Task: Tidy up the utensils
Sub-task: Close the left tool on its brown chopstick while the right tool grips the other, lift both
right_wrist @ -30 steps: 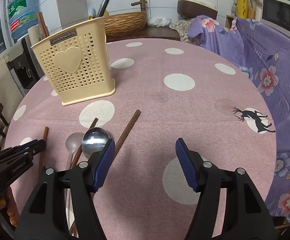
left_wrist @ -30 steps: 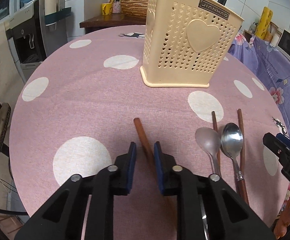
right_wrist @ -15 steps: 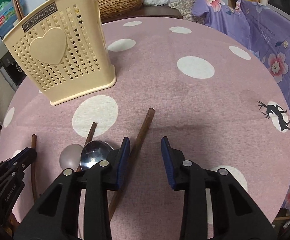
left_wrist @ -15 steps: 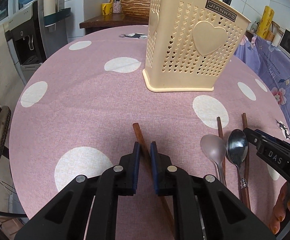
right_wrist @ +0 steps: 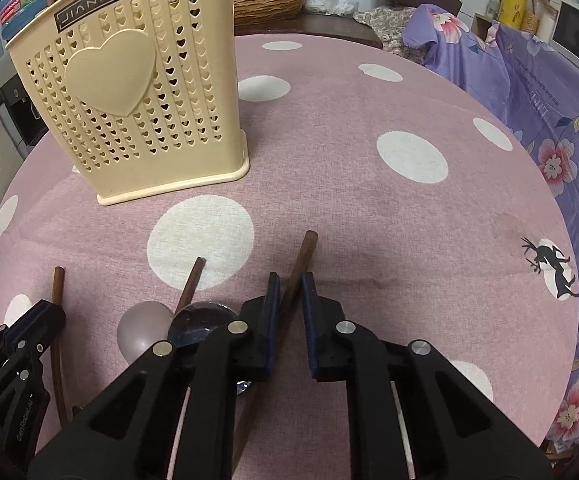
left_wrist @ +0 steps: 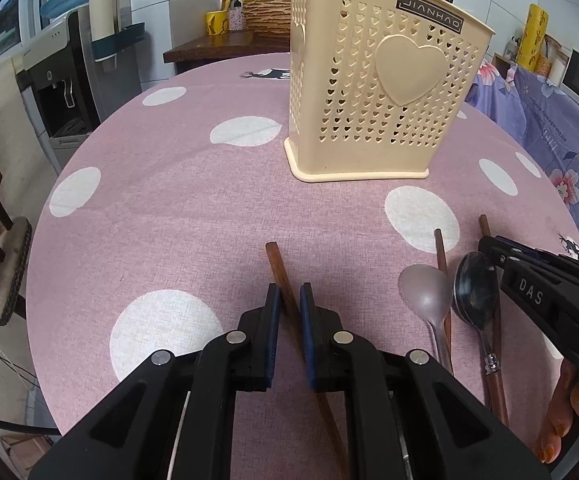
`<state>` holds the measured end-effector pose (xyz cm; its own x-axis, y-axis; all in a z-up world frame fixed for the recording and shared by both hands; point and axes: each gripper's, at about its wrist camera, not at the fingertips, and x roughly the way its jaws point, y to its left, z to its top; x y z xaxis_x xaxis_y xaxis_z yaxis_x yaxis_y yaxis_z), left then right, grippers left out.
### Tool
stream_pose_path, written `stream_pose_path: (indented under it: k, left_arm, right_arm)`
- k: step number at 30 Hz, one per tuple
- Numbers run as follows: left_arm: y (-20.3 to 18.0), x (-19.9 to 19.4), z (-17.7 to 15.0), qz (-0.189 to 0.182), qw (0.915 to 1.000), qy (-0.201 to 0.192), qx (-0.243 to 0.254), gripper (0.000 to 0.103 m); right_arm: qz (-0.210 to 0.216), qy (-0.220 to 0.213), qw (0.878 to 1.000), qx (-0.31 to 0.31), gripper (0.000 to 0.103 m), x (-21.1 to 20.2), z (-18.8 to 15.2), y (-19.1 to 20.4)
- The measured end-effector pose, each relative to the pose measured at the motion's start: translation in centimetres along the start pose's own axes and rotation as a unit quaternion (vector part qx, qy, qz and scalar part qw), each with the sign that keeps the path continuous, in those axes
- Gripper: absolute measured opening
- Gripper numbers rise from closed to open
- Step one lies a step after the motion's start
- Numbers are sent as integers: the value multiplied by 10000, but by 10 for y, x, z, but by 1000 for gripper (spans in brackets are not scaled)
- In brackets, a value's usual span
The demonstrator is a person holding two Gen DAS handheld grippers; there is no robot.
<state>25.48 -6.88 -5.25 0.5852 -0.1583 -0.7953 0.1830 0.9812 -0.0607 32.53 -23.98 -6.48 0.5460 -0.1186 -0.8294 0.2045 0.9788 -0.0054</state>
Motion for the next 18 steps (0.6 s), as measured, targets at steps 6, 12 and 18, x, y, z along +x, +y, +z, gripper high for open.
stream_pose_path:
  k: [6, 12, 18]
  left_arm:
    - [-1, 6, 9, 44, 9999, 6, 115, 9]
    - [-3, 14, 18, 112, 9997, 21, 233, 8]
    - [-2, 20, 27, 122, 9995, 42, 273, 8]
  right_arm:
    - [183, 37, 9998, 69, 10, 6, 10, -4]
    - [204, 47, 9998, 31, 9, 14, 21, -5]
    - [269, -54, 9996, 14, 8, 18, 29, -7]
